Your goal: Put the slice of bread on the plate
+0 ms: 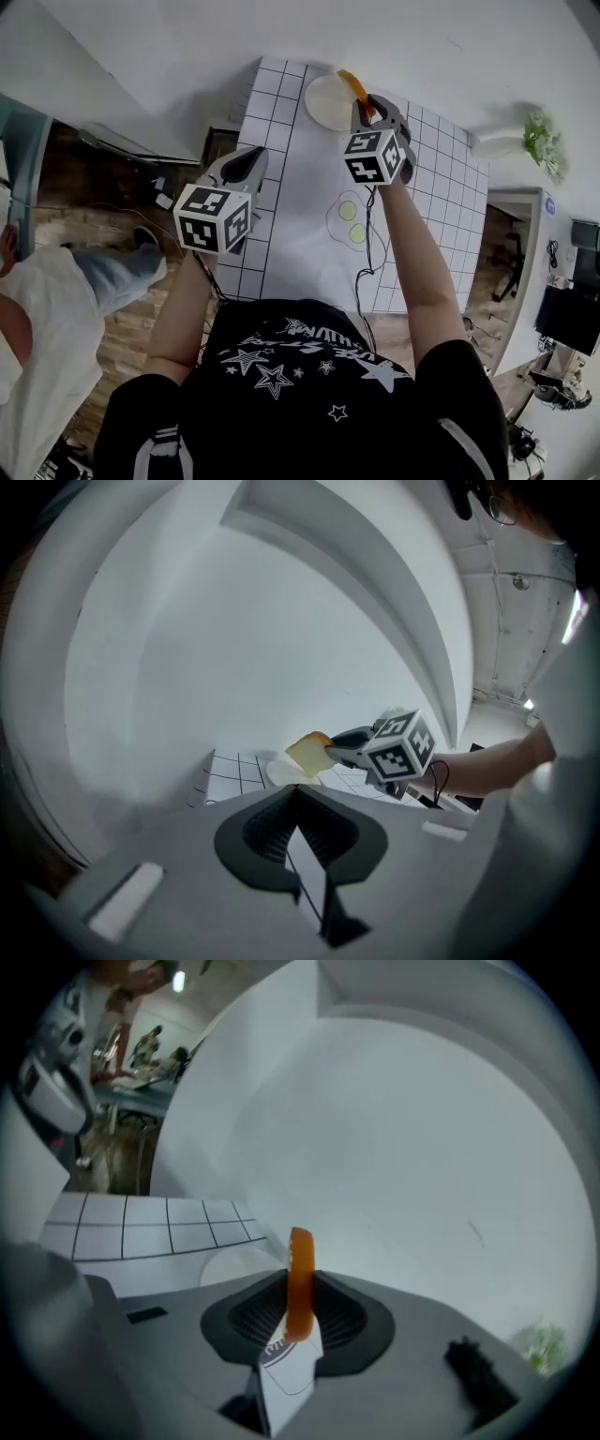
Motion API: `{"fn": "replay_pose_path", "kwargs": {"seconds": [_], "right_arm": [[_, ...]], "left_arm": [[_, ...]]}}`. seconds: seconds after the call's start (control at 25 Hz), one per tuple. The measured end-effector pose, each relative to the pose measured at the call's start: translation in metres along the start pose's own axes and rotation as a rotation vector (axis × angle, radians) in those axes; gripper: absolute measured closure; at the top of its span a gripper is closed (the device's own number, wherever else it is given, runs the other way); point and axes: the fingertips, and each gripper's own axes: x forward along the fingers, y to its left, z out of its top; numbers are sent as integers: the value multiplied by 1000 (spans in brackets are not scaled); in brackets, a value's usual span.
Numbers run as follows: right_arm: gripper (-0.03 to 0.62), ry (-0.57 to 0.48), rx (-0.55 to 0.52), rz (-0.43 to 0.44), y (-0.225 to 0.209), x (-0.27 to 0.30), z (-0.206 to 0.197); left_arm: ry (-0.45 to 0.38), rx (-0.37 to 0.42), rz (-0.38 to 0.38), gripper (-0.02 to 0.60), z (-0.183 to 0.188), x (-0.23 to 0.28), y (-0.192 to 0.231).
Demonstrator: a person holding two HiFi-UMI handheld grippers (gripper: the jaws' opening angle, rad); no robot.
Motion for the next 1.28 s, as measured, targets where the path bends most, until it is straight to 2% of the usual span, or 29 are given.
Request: {"fn": "replay_pose_path", "kwargs": {"seconds": [0.08, 0.16, 0.32, 0.48, 0.68, 0.84, 1.0, 1.28], "right_arm": [[502, -6, -162, -14, 15, 5, 5], [502, -9, -275, 4, 34, 8, 6], [502, -5, -399, 60, 72, 9, -2], [502, 13, -455, 103, 97, 14, -11], [485, 54, -438, 214, 122, 20, -27], [482, 56, -430, 231, 127, 20, -31], [466, 57, -346, 286, 130, 18, -28], [450, 39, -268, 264, 125, -1, -27]], "left_arm": [[0, -12, 10, 572, -3, -1, 5], [-1, -23, 19, 572, -4, -2, 10], [-2, -42, 29, 572, -5, -4, 16], [4, -52, 29, 574, -8, -6, 18], [9, -58, 24, 574, -13, -7, 18], [12, -55, 20, 572, -13, -8, 17], [13, -55, 22, 572, -14, -11, 19], [3, -38, 27, 572, -14, -20, 14]]}}
